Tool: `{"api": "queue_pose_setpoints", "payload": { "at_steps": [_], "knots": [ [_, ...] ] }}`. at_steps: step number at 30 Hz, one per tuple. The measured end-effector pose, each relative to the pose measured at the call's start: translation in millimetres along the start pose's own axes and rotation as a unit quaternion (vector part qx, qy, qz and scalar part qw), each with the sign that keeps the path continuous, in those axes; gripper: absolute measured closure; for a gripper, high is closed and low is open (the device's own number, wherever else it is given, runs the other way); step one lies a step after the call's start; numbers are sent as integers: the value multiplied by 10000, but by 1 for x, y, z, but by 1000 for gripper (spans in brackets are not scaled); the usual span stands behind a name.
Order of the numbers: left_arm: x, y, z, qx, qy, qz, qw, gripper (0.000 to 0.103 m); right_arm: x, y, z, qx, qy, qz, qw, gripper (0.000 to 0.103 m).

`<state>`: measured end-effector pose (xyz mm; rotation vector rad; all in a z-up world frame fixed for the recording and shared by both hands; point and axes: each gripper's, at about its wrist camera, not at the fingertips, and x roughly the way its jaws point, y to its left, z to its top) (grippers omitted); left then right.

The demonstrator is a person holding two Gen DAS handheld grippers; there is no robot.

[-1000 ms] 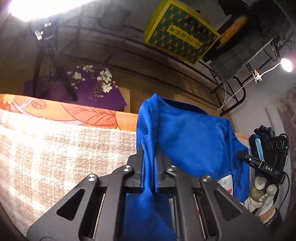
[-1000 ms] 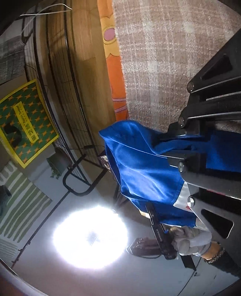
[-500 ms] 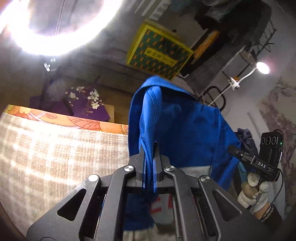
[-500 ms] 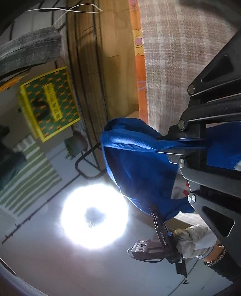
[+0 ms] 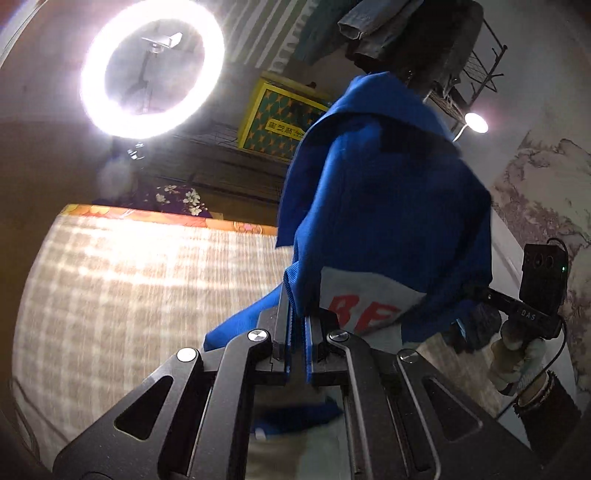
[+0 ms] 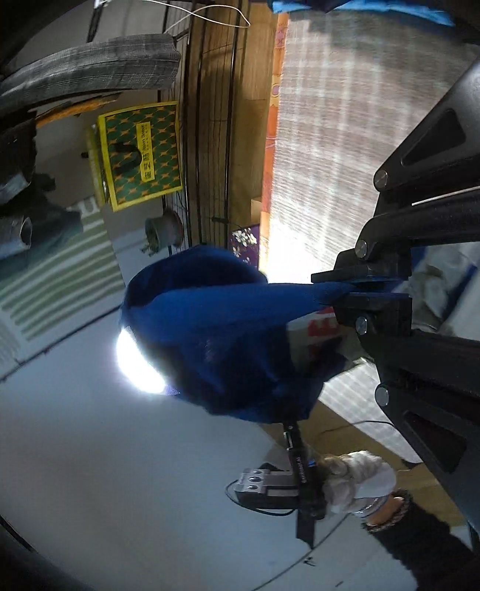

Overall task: Fold large clothes
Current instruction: 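Flip the jacket over with both grippers and lay it down, then open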

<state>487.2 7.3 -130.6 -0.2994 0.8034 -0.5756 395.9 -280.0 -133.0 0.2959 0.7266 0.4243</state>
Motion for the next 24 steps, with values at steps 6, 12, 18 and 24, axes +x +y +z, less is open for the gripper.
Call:
{"api": "queue_pose_setpoints", "payload": {
  "at_steps": [6,12,18,24],
  "knots": [
    [-41,-2,-49,-70,-55,25,10000,101,-31,27,-42,-115,84,-114,9998,102],
    [-66,-1,-103,-8,-13,167,9999,101,-52,48,-87,-267,195,-251,9991,102],
    [-74,6,-175,582,217,748,9953,100,-63,65,-145,-521,316,-470,9970,101],
    [-67,19,-247,1011,912,1259,9827,99,-69,65,-200,-516,703,-812,9929,90]
  ]
}}
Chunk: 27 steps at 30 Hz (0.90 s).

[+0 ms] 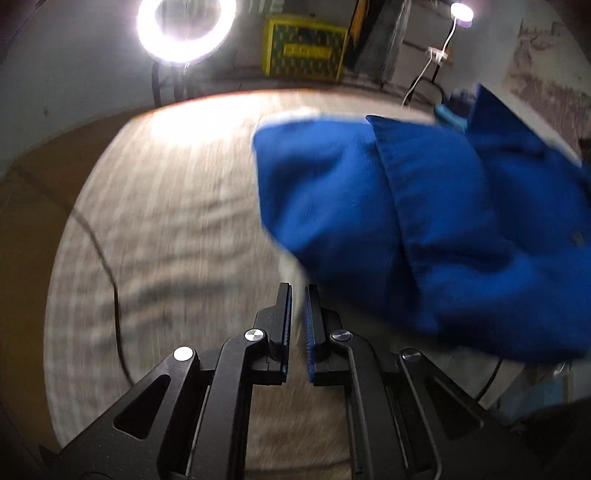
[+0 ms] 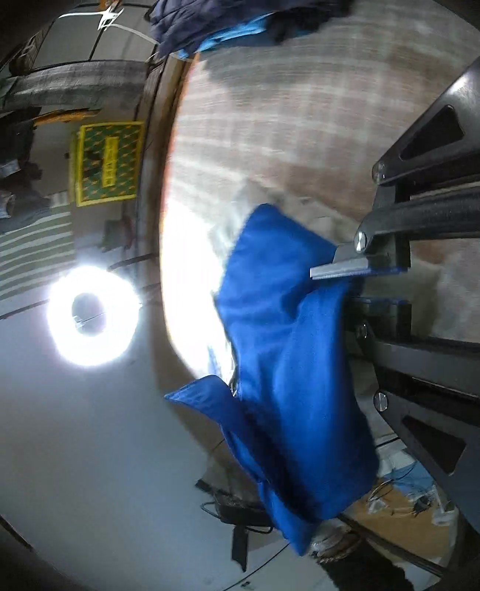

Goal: Fold large clothes

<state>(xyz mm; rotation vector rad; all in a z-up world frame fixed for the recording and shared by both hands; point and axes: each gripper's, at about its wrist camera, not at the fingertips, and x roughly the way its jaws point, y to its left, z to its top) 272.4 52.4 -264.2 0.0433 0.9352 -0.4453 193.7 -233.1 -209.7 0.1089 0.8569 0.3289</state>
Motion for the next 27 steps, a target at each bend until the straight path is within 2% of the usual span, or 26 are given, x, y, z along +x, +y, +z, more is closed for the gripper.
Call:
{"api": "queue_pose_setpoints", "payload": {
  "at_steps": [3,6,11,13,15,16,18,21,23,25,27],
  "knots": [
    [-3,14,-25,-227,110,28,9997,99,-14,-4,-10,113,-39,-102,9999,79],
    [-21,31,-41,-607,89,-36,9981,99,-41,-8,-15,218,-219,-123,9994,78],
    [-76,50,-38,-1189,-415,-352,9914,98,-114,0,-16,182,-810,86,9965,77],
    [-95,50,-27,-1267,-588,-478,9890,89,-139,7,-15,177,-1015,286,9943,71],
    [-105,48,-15,-1258,-736,-567,9877,57,-165,15,-15,187,-1205,516,9912,66],
    [-107,49,-11,-1259,-769,-620,9871,52,-177,19,-15,144,-1278,637,9896,62],
    [-106,47,-1,-1289,-785,-695,9861,52,-185,24,-13,180,-1362,723,9879,54],
    [-88,51,7,-1435,-667,-895,9833,50,-186,26,-18,333,-1339,1000,9854,47],
    [-63,59,10,-1750,-505,-1177,9762,49,-169,22,-23,485,-1219,1051,9858,40],
    [-37,72,13,-2151,-393,-1387,9659,49,-140,14,-29,724,-927,1042,9876,37],
    [-14,86,14,-2614,-304,-1653,9505,49,-103,3,-35,974,-602,1019,9882,37]
  ]
}}
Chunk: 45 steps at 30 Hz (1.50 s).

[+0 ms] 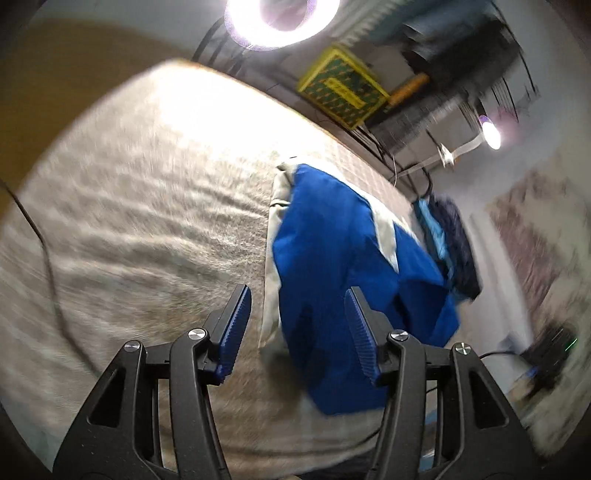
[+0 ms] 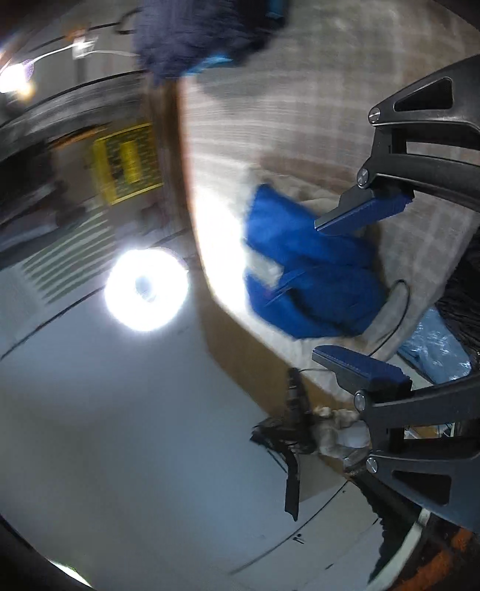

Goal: Fold large clothes

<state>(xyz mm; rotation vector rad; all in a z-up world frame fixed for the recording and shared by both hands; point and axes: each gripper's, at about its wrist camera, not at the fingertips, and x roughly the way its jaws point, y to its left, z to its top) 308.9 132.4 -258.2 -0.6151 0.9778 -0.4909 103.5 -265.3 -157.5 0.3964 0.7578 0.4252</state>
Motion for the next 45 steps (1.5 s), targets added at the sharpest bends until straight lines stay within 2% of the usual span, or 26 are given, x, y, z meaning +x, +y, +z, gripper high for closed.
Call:
{"api": "queue_pose_setpoints", "payload": {
  "at_steps": [3,7,8,9,11,13,15,16,18,20,22,25,27,29,30,31,32,33,34,35,36,37,40,42,44,45],
  "knots": [
    [23,22,10,-652,37,-338,9973,49,43,-36,-8,639,367,95,9972,38],
    [44,24,16,-714,80,-441,9964,49,89,-71,-9,1366,416,350,9891,39],
    [48,22,17,-682,112,-441,9966,51,98,-78,-8,1512,395,397,9869,39],
    [52,18,16,-640,171,-466,9967,68,107,-83,-6,1655,414,497,9841,39],
    [59,9,15,-450,271,-387,9979,94,120,-92,-1,1826,403,573,9807,48],
    [60,-4,13,-148,266,-251,9992,98,133,-95,7,1798,454,590,9809,88],
    [57,-17,7,9,290,-275,9992,100,137,-96,15,1635,519,439,9842,99],
    [55,-22,4,9,304,-304,9991,100,135,-94,19,1498,566,365,9864,101],
    [51,-29,-7,15,349,-359,9987,101,130,-90,31,1062,609,25,9925,102],
    [50,-31,-20,110,364,-172,9991,101,124,-94,42,866,556,-184,9945,102],
    [55,-23,-26,66,408,70,9991,101,122,-107,44,1060,538,-119,9928,102],
    [57,-7,-23,-336,322,-36,9989,101,135,-116,28,1300,769,-95,9885,102],
    [51,-5,-19,-408,242,-121,9988,100,133,-113,17,1513,737,325,9852,98],
    [45,-5,-17,-497,271,-373,9977,95,124,-114,12,1753,631,524,9811,84],
    [42,-7,-17,-446,239,-391,9980,81,118,-114,9,1825,567,564,9799,58],
    [40,-10,-17,-360,206,-397,9983,72,111,-115,6,1894,468,583,9791,49],
    [39,-13,-18,-322,218,-443,9983,63,107,-114,2,1938,456,669,9777,49],
    [44,-15,-19,-340,328,-556,9973,63,107,-115,0,1955,502,718,9768,54],
    [50,-18,-19,-344,456,-555,9968,67,108,-114,-3,1942,569,699,9768,67],
    [56,-22,-20,-299,566,-451,9969,97,111,-112,-5,1905,656,631,9775,75],
    [64,-28,-17,-203,690,-278,9970,103,114,-110,-8,1868,716,645,9777,90],
    [67,-34,-16,-114,739,-179,9970,103,116,-106,-7,1872,732,743,9768,96],
    [47,-42,-7,-138,574,-397,9975,103,108,-97,5,2010,505,1197,9710,101],
    [28,-39,1,-182,402,-387,9983,103,99,-94,8,2077,361,1436,9669,101],
    [26,-33,3,-117,368,-60,9992,103,99,-98,5,1982,394,1359,9699,103],
    [31,-27,3,-57,424,247,9988,103,104,-100,1,1850,554,1038,9757,103]
  ]
}}
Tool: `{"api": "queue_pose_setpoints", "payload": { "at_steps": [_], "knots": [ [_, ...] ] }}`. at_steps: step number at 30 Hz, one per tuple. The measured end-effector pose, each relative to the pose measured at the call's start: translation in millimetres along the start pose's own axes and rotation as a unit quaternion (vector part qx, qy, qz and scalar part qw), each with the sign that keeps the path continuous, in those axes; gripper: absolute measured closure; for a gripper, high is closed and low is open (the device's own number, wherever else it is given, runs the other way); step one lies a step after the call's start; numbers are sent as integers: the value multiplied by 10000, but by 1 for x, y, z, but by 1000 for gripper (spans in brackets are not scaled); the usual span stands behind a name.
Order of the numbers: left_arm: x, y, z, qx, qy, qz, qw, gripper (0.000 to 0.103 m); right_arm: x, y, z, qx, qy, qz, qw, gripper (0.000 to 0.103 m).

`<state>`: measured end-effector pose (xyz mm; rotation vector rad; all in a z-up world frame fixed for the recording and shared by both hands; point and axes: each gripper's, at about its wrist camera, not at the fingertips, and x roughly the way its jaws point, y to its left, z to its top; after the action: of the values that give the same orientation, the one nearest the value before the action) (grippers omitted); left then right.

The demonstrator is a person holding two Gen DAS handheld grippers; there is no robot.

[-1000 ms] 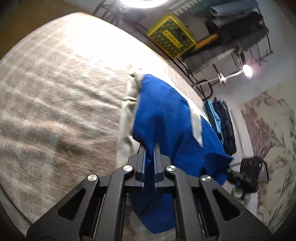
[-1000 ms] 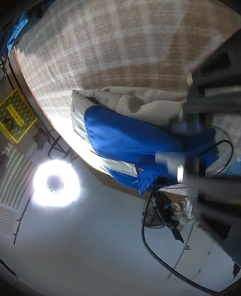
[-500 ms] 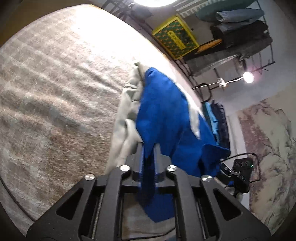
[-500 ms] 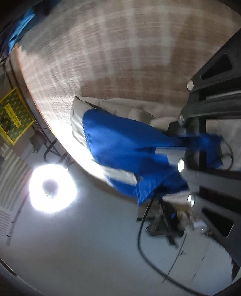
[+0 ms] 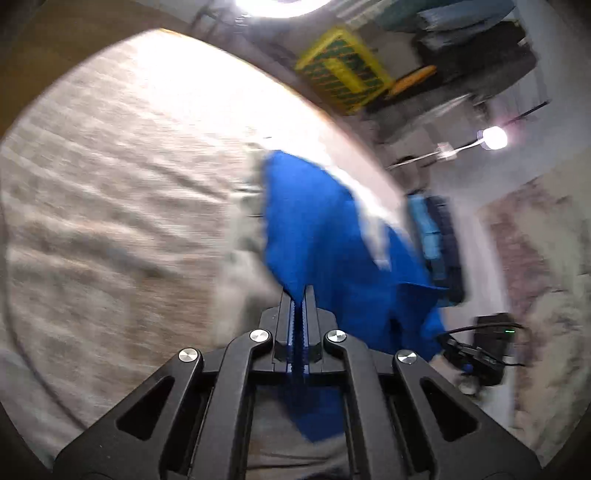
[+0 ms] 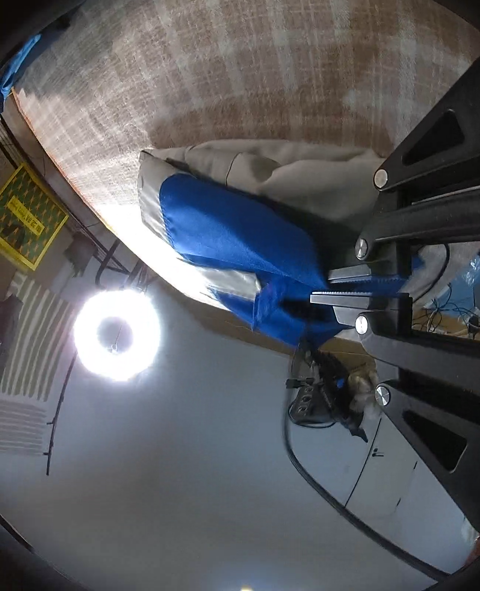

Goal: Fold large clothes

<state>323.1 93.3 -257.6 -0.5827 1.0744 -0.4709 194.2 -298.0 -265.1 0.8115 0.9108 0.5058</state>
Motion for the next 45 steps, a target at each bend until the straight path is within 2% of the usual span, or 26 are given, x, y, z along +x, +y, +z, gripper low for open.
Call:
{"api": "queue_pose_setpoints", "payload": {
  "at_steps": [1,2,3,6,7,9,11,15,17,19,22,24,25,29,31,33,36,40,43,45],
  "knots": [
    [6,6,-2,30,82,235,9997,102,7,-4,-3,-161,160,-510,9984,103],
    [10,8,-3,24,145,308,9994,102,22,-4,-6,-412,342,-1099,9925,103],
    [12,9,-6,28,155,285,9995,102,26,-2,-10,-648,443,-1405,9870,103],
    [-3,-3,-9,379,-10,297,9988,101,16,18,-16,-1148,414,-1602,9795,93],
    [-10,-6,-10,506,-36,334,9982,100,6,30,-17,-1396,376,-1641,9758,82],
    [-32,-20,-10,924,-289,505,9940,84,-9,54,-17,-1961,144,-1859,9627,65],
    [-48,-34,-5,1105,-573,596,9904,78,-28,77,-16,-2480,-113,-2114,9453,64],
    [-57,-65,17,1350,-1002,616,9838,78,-36,103,15,-2881,-588,-2322,9272,63],
    [-41,-84,33,1594,-1017,694,9795,78,-28,111,36,-2913,-720,-2287,9261,63],
    [-16,-99,46,1795,-942,772,9762,78,-7,111,54,-2875,-711,-2120,9313,63],
    [25,-111,62,1830,-769,793,9769,78,42,107,80,-2607,-559,-2043,9419,63],
    [49,-113,73,1806,-650,795,9782,78,75,104,97,-2360,-328,-1828,9538,63],
    [62,-113,78,1819,-593,848,9779,78,87,104,101,-2330,-252,-1799,9554,63],
    [103,-97,83,1957,-314,1237,9723,78,137,101,118,-2633,126,-2132,9408,64],
    [116,-82,79,2007,-185,1286,9710,77,151,90,120,-2533,403,-2133,9427,64],
    [125,-66,72,2037,-104,1132,9724,75,160,72,114,-2526,647,-2177,9405,66],
    [131,-50,66,1871,-230,857,9783,74,178,52,102,-2771,903,-2334,9277,69],
    [131,-49,66,1933,-276,831,9772,74,181,39,107,-2548,957,-2193,9369,71],
    [111,-63,67,1978,-204,1035,9745,74,167,53,106,-2555,977,-2353,9326,73],
    [83,-73,57,1999,-370,762,9761,74,141,67,101,-2579,737,-2205,9378,70]
  ]
}}
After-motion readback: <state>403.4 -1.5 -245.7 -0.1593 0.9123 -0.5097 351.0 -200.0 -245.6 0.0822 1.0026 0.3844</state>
